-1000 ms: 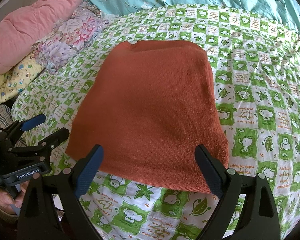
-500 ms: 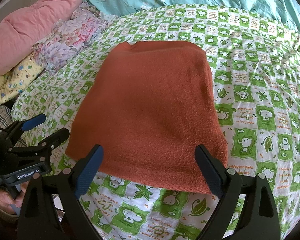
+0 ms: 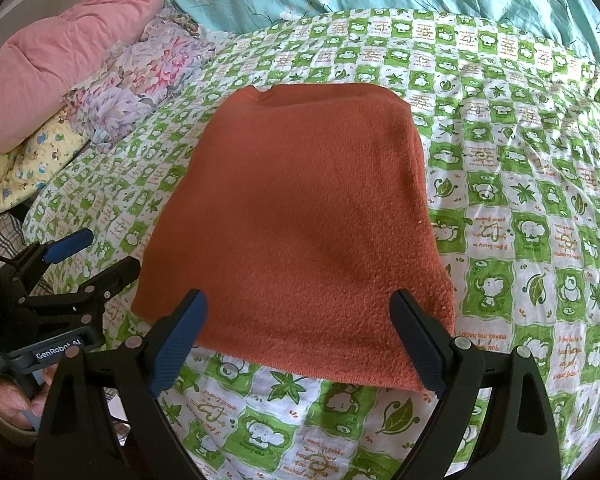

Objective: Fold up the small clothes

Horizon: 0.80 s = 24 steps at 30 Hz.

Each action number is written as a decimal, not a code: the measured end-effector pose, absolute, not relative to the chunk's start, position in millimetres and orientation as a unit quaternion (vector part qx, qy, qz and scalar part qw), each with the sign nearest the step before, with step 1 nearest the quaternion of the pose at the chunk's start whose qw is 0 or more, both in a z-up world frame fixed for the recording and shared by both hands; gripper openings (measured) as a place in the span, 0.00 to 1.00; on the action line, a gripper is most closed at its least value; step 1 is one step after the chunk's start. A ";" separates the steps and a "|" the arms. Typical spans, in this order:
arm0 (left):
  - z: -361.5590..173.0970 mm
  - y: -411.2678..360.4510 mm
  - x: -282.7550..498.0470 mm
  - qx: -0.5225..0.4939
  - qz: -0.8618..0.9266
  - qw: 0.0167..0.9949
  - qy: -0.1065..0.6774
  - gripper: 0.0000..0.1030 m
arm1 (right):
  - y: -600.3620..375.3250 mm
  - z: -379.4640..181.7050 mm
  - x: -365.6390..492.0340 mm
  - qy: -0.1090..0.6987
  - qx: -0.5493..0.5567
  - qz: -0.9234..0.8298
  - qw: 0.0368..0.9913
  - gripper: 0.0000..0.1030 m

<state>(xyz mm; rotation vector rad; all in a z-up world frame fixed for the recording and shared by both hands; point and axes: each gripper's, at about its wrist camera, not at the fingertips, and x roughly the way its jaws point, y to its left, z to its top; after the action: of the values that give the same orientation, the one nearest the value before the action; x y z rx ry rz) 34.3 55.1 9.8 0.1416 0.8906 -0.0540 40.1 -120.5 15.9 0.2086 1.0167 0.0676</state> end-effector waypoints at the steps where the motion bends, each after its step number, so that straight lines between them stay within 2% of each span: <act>1: 9.8 55.4 34.3 0.069 -0.027 0.900 0.430 0.86 | -120.1 16.1 40.6 0.486 0.099 0.032 0.868 0.90; 24: 10.7 54.3 34.2 0.067 -0.029 0.900 0.431 0.86 | -118.7 18.6 44.8 0.483 0.101 0.032 0.869 0.90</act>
<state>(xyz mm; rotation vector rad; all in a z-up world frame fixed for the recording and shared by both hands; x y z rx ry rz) 34.2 54.3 10.7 0.1387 0.8912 -0.0600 44.8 -118.7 18.6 0.2112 1.0106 0.0675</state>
